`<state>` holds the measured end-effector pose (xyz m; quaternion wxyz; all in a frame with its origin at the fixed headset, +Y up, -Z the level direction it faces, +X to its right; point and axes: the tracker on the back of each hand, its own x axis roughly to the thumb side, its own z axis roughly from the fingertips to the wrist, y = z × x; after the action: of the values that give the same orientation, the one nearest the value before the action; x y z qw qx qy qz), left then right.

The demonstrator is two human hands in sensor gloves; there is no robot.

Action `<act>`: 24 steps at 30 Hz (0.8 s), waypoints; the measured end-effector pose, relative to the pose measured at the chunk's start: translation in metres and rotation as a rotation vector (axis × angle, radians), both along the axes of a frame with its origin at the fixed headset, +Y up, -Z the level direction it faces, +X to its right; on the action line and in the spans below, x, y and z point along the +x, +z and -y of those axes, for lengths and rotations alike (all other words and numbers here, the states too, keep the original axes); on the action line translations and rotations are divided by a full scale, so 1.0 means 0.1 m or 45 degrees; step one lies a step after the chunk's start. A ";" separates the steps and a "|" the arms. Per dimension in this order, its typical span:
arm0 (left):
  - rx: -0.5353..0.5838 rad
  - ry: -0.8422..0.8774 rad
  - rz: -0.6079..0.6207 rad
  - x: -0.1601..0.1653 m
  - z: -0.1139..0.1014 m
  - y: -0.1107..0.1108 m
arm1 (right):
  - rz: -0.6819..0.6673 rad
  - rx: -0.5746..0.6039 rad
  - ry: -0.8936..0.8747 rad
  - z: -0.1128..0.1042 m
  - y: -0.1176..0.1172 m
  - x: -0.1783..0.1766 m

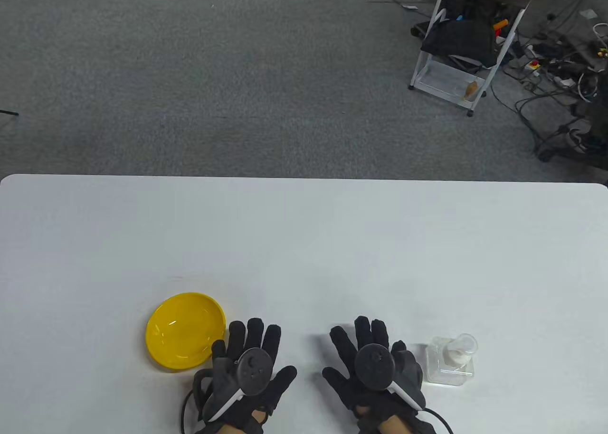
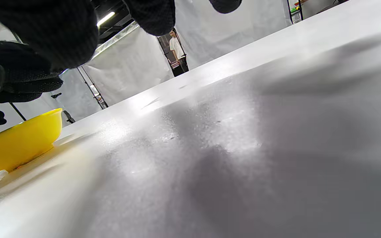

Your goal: Press foam dish soap pump onto bowl

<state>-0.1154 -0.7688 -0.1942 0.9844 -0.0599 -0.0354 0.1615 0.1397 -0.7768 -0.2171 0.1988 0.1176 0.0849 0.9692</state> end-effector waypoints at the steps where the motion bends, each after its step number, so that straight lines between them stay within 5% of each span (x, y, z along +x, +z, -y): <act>1: -0.002 0.002 0.000 0.00 0.00 0.00 | -0.001 -0.001 0.001 0.00 0.00 0.00; 24: -0.004 0.020 0.022 0.03 0.00 0.02 | -0.055 -0.047 -0.051 -0.12 -0.11 0.05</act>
<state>-0.1123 -0.7688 -0.1924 0.9827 -0.0625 -0.0441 0.1686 0.1452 -0.7647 -0.2276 0.2185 0.1364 0.1045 0.9606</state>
